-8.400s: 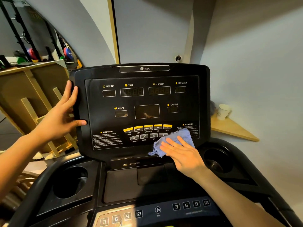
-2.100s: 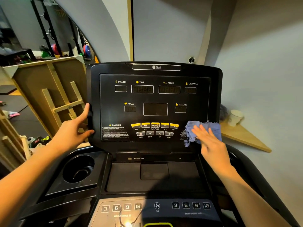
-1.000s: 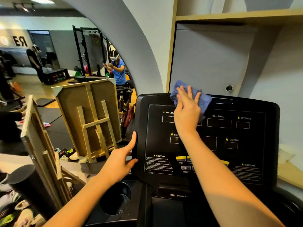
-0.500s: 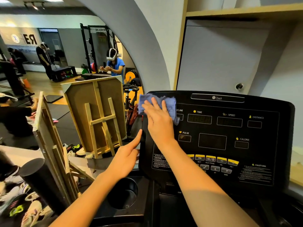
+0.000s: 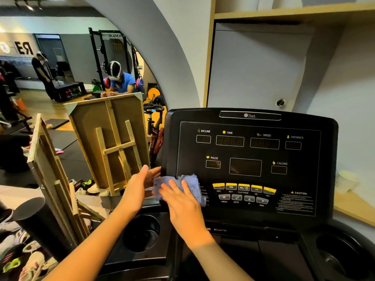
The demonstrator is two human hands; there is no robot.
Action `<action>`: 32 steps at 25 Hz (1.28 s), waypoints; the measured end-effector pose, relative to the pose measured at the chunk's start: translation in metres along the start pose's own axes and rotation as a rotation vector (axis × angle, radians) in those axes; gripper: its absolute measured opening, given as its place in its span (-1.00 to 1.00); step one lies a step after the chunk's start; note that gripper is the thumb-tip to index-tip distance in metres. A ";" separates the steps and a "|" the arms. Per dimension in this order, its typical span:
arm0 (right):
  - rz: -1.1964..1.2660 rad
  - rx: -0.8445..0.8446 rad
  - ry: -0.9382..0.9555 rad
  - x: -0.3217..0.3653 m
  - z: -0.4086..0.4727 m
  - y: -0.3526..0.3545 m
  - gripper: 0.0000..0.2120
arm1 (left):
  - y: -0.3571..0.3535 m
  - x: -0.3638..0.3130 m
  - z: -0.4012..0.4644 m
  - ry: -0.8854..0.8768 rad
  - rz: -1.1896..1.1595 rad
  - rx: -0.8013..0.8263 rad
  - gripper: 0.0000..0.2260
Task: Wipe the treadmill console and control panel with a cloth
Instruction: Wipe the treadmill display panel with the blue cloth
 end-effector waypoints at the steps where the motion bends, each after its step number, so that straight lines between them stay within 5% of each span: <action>1: -0.010 0.037 0.006 0.000 -0.011 -0.002 -0.62 | -0.003 -0.002 0.000 0.001 0.022 -0.009 -0.54; 8: 0.026 0.115 -0.024 -0.022 -0.056 0.010 -0.59 | -0.008 -0.003 -0.003 -0.138 0.215 -0.039 -0.68; 14: -0.022 0.124 -0.195 -0.023 -0.052 0.046 -0.58 | -0.020 -0.007 -0.012 -0.397 0.771 -0.045 -0.37; 18: -0.097 0.166 -0.292 -0.057 -0.071 0.061 -0.62 | -0.021 0.003 -0.014 -0.352 0.778 -0.012 -0.21; 32: -0.288 0.074 -0.300 -0.190 -0.174 0.205 -0.56 | -0.012 0.011 0.002 -0.313 0.750 0.034 -0.10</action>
Point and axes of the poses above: each hand's wrist, its own z-axis towards the middle knuckle, its own y-axis out of the back of the hand, x = y × z, the point moved 5 cm from there along z, towards the middle knuckle, and after that the axes turned 2 degrees about -z, right-handed, at the moved point
